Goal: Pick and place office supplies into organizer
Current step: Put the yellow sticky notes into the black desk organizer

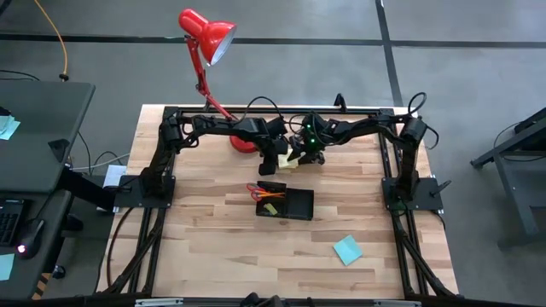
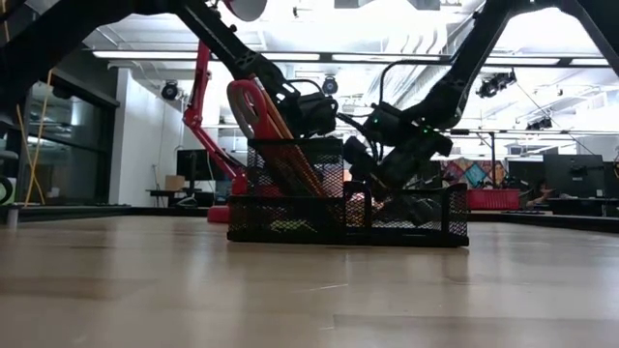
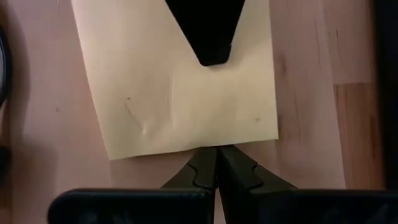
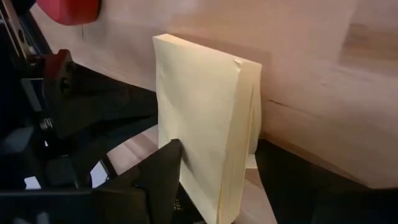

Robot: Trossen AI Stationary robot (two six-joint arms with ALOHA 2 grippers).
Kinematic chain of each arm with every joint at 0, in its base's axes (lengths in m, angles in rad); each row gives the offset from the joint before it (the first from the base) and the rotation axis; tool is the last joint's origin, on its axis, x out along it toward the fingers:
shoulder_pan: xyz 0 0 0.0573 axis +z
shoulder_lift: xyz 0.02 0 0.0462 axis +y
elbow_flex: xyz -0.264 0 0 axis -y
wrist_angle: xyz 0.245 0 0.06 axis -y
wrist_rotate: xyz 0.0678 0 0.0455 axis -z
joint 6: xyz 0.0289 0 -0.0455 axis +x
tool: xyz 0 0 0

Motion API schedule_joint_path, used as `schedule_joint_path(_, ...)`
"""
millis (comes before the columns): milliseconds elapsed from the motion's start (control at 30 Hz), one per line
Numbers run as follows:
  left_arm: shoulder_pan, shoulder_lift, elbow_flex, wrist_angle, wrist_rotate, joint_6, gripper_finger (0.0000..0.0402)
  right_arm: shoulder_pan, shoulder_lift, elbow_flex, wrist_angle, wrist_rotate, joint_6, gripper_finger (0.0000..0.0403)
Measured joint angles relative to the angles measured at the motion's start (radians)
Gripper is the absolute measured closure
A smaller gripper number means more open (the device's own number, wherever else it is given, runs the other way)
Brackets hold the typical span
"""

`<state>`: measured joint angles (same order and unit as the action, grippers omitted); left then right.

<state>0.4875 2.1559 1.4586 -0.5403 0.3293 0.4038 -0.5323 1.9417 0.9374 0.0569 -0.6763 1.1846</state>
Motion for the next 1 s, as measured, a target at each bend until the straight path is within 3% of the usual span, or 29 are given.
schedule_joint_path(200, 0.0, -0.001, -0.001, -0.002, 0.004, 0.001, 0.0401, -0.016, -0.002, 0.024, -0.014, 0.013, -0.075, 0.0255)
schedule_joint_path(367, -0.002, -0.003, 0.003, -0.009, 0.003, 0.01, 0.0401, -0.028, -0.019, 0.029, 0.01, 0.016, -0.12, 0.0362)
schedule_joint_path(433, 0.002, -0.007, 0.003, -0.015, 0.003, 0.012, 0.0401, -0.028, -0.033, 0.031, 0.016, 0.012, -0.145, 0.0387)
schedule_joint_path(767, 0.0, -0.087, 0.003, -0.128, 0.021, 0.03, 0.0401, -0.026, -0.143, 0.031, -0.046, 0.037, -0.182, 0.0392)
schedule_joint_path(1000, 0.017, -0.205, 0.003, -0.141, -0.028, 0.038, 0.0401, -0.011, -0.318, 0.032, -0.307, 0.147, -0.261, 0.0394)
